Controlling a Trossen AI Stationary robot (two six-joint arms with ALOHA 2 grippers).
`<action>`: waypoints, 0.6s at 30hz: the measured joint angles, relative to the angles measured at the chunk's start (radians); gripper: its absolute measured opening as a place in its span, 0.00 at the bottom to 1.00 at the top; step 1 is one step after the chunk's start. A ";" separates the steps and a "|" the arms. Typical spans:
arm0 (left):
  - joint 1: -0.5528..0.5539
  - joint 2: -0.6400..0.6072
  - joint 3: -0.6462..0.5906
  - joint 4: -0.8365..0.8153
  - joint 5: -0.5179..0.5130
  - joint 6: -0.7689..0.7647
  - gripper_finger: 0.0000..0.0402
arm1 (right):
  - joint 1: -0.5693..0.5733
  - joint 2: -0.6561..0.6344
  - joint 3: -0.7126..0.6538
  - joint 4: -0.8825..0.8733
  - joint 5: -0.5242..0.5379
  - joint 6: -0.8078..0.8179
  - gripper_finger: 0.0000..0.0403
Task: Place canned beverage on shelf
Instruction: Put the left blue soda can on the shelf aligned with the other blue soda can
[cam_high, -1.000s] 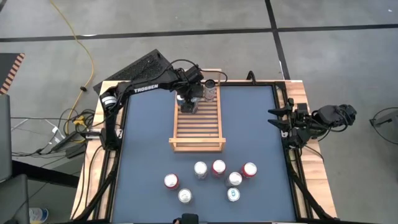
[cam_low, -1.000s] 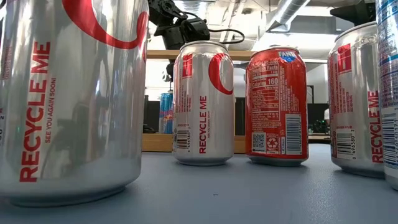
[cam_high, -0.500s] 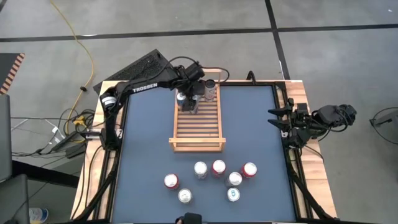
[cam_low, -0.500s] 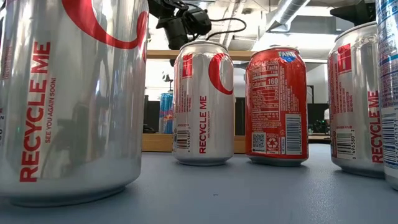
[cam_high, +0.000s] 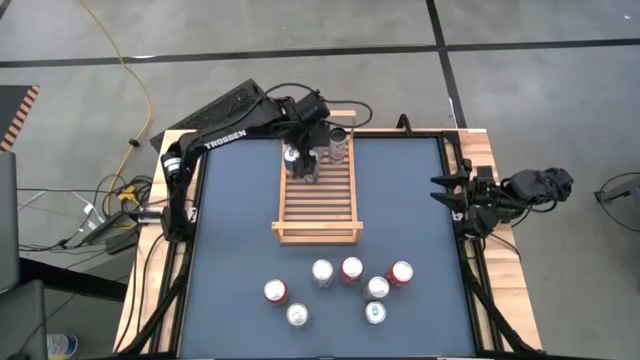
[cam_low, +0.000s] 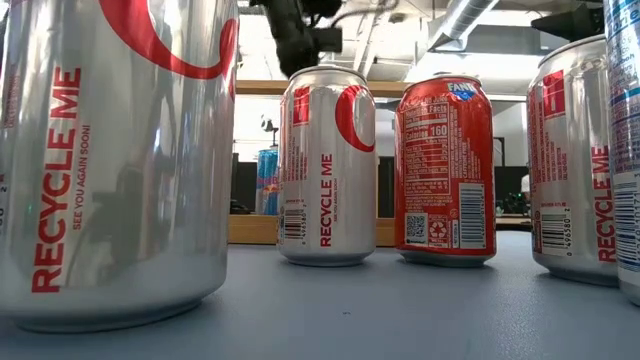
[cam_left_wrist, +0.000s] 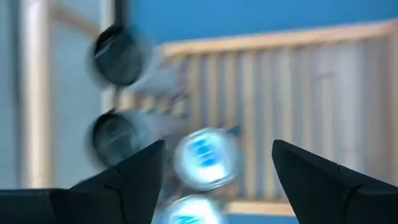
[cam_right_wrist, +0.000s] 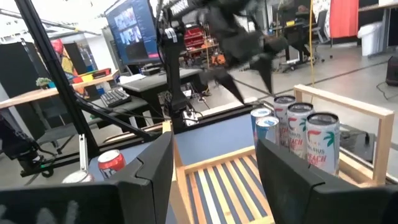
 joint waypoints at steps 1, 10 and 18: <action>-0.012 -0.003 0.002 -0.002 0.037 -0.009 0.70 | 0.000 0.000 0.000 -0.011 0.000 0.013 0.52; -0.117 -0.012 -0.161 0.053 -0.004 -0.015 0.52 | 0.000 0.000 0.000 -0.055 -0.001 0.090 0.52; -0.126 -0.011 -0.328 0.143 0.002 -0.026 0.23 | 0.000 0.000 0.000 -0.067 -0.001 0.092 0.52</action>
